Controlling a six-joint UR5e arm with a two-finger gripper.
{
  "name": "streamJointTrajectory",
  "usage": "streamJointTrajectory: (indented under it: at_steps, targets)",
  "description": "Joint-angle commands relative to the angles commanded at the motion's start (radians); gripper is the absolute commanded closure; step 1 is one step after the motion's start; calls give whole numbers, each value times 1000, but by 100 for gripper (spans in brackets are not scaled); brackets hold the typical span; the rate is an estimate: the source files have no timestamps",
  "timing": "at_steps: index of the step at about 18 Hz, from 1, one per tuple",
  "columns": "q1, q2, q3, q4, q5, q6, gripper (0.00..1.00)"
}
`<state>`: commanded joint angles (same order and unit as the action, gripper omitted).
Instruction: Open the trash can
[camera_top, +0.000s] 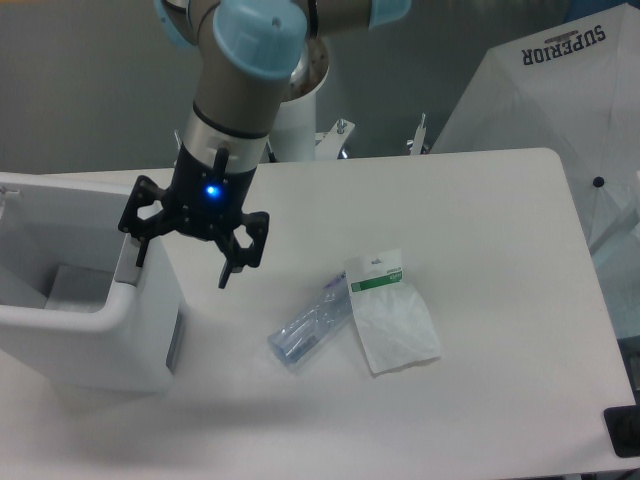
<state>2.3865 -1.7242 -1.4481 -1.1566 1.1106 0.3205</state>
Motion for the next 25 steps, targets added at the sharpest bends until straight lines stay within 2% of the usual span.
streamJointTrajectory:
  at_steps: [2,4,6,8,10,15,18,21,25]
  targets:
    - [20,-3,5,18,0,44,0]
    - [43,-9,-5,73,15,104,0]
    - [60,-26,-6,123,78,172,0]
    - [86,-75,2,140,185,207,0]
    - [126,-109,5,143,225,261,0]
    - [212,-150,2,123,233,463,0]
    - [244,-196,17,69,290,549,0]
    - [249,-245,52,6,360,647,0]
    - [253,-288,89,-2,362,667,0]
